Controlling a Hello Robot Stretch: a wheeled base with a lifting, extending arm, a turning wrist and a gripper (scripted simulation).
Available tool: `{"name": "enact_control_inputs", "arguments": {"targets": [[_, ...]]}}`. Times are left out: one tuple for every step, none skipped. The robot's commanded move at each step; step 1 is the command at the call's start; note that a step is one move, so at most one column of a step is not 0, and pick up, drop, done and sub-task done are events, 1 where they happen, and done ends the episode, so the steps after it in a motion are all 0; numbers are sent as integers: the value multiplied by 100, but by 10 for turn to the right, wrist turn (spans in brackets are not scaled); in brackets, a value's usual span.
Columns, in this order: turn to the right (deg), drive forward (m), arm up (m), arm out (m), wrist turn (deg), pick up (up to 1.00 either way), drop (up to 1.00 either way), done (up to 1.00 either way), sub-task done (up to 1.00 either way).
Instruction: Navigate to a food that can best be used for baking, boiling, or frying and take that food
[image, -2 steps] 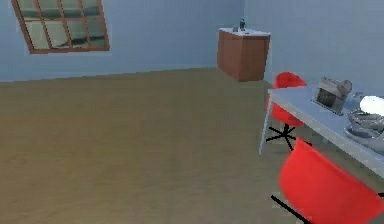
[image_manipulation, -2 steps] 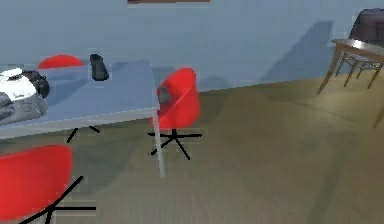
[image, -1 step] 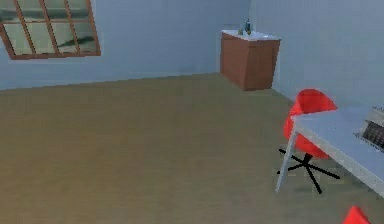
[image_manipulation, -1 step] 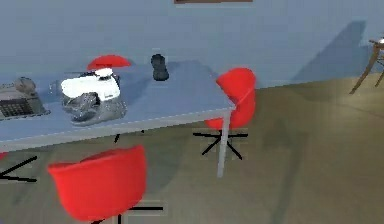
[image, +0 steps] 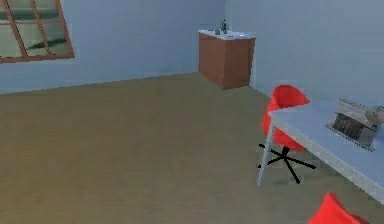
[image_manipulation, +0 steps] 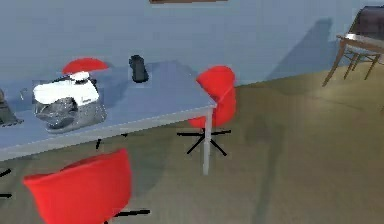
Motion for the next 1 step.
{"name": "enact_control_inputs", "arguments": {"targets": [[0, 100, 0, 0, 0, 0, 0, 0, 0]]}}
